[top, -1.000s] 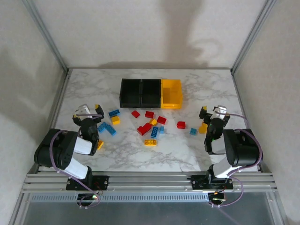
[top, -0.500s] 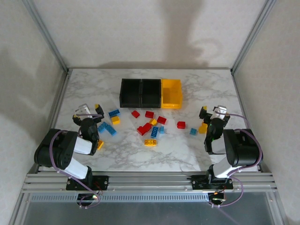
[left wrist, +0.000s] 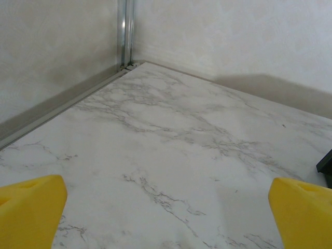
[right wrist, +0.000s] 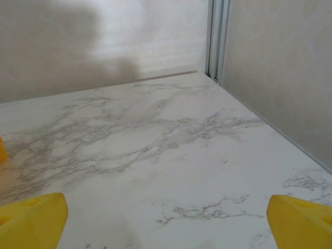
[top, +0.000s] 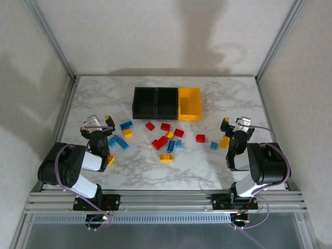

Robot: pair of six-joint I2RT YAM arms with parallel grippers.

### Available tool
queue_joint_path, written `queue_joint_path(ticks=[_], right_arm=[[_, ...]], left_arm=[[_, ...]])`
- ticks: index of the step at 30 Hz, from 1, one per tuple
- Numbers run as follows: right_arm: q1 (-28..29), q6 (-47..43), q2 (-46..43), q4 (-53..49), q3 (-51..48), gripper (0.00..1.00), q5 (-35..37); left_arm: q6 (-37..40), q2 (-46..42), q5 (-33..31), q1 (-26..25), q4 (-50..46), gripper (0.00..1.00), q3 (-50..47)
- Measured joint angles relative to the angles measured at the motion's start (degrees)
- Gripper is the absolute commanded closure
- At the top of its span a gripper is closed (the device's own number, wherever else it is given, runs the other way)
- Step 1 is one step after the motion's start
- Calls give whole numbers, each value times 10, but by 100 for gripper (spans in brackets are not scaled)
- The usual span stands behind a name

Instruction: Sort the legos into containers by color

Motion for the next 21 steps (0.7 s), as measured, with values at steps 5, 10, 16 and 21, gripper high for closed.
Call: queue_joint_path(ticks=[5,10,16,21], right_arm=[[0,-3,-5,-10,1,1,-6],[7,-4,-71,-136,64,1,-5],[7,40,-175,-241,140,1,-17],[-37,195,-204,-452,267,14,-52]], left_arm=[[0,-3,0,0,-9,1,3],[2,-54,-1,0,-118,1,60],[-35,-144,0,0,-238,0,129],[-185,-192,69,33,-384,1,233]])
